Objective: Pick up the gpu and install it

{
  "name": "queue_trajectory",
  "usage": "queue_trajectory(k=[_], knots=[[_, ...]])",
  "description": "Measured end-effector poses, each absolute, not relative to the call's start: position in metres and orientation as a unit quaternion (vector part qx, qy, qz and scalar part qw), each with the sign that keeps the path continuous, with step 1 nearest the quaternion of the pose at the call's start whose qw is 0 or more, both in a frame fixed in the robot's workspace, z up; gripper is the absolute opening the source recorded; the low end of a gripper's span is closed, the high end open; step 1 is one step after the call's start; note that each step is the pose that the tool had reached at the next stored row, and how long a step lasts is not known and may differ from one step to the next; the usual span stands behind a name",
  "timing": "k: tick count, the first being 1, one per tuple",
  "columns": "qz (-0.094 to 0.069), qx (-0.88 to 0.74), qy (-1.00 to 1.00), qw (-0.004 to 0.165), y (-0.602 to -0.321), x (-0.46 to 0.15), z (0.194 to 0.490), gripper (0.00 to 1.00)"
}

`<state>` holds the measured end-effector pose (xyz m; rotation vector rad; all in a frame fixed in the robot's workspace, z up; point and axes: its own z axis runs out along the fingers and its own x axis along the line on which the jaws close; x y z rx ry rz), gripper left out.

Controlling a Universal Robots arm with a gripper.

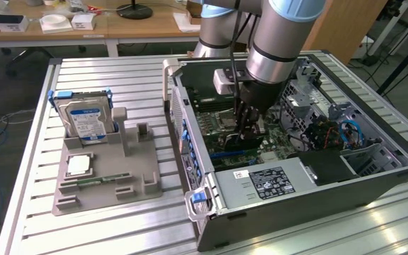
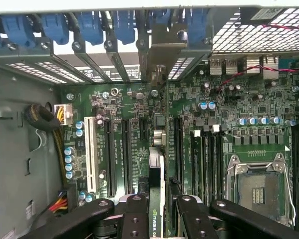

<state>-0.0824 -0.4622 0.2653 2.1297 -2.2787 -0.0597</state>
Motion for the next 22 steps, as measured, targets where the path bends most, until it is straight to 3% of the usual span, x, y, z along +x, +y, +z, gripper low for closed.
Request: queue_trajectory(k=[22], knots=[[-0.019, 0.683, -0.730, 0.011, -0.4614, -0.0845, 0.2569, 0.26]])
